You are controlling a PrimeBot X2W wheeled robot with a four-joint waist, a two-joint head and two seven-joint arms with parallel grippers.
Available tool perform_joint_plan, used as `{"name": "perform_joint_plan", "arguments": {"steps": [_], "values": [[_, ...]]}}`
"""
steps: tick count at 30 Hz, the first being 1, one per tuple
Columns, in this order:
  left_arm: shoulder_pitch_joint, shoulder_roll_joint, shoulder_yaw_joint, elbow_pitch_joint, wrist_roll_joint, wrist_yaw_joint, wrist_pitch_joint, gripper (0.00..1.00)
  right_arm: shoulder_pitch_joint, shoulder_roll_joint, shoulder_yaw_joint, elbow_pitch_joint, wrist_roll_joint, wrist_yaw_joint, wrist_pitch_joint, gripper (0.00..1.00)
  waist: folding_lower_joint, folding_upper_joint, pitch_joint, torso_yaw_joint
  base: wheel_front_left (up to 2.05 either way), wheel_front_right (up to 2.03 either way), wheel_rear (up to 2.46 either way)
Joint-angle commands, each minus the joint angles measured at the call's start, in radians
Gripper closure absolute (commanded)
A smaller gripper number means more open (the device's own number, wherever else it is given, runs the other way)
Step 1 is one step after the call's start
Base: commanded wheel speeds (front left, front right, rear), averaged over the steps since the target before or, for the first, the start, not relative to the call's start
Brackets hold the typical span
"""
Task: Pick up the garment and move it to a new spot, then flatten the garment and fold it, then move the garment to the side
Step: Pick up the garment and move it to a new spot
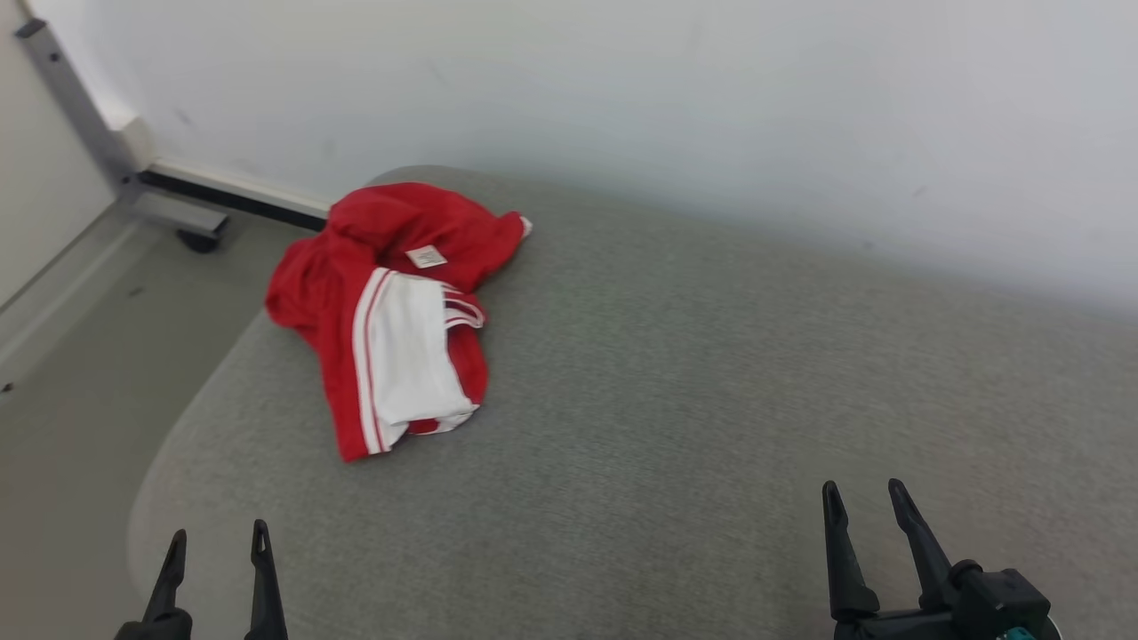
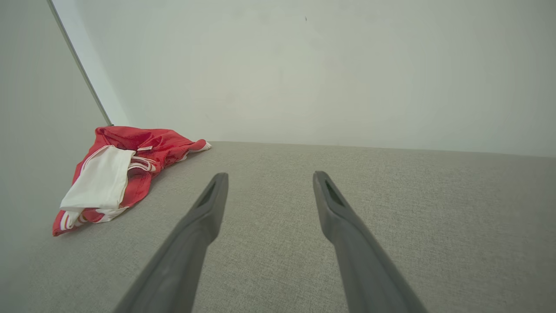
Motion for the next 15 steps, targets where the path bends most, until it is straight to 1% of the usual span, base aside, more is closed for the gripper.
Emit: {"name": "perform_joint_plan", "arguments": {"steps": [1, 5, 15], "values": [[0.01, 0.005, 0.002, -0.004, -0.003, 0.003, 0.001, 0.0, 0.004, 0.002, -0.001, 0.002, 0.008, -0.002, -0.001, 0.0, 0.0, 0.0, -0.012, 0.08, 0.0, 0.0, 0.0], [0.019, 0.014, 0.009, -0.009, -0.008, 0.008, 0.004, 0.0, 0.004, 0.002, 0.013, 0.007, 0.01, -0.002, 0.0, 0.0, 0.0, 0.0, -0.016, 0.128, 0.0, 0.0, 0.0], [0.071, 0.004, 0.053, -0.062, -0.032, 0.052, -0.021, 0.0, -0.064, 0.001, 0.072, 0.04, -0.009, -0.002, 0.0, 0.0, 0.0, 0.0, 0.014, 0.148, 0.0, 0.0, 0.0]]}}
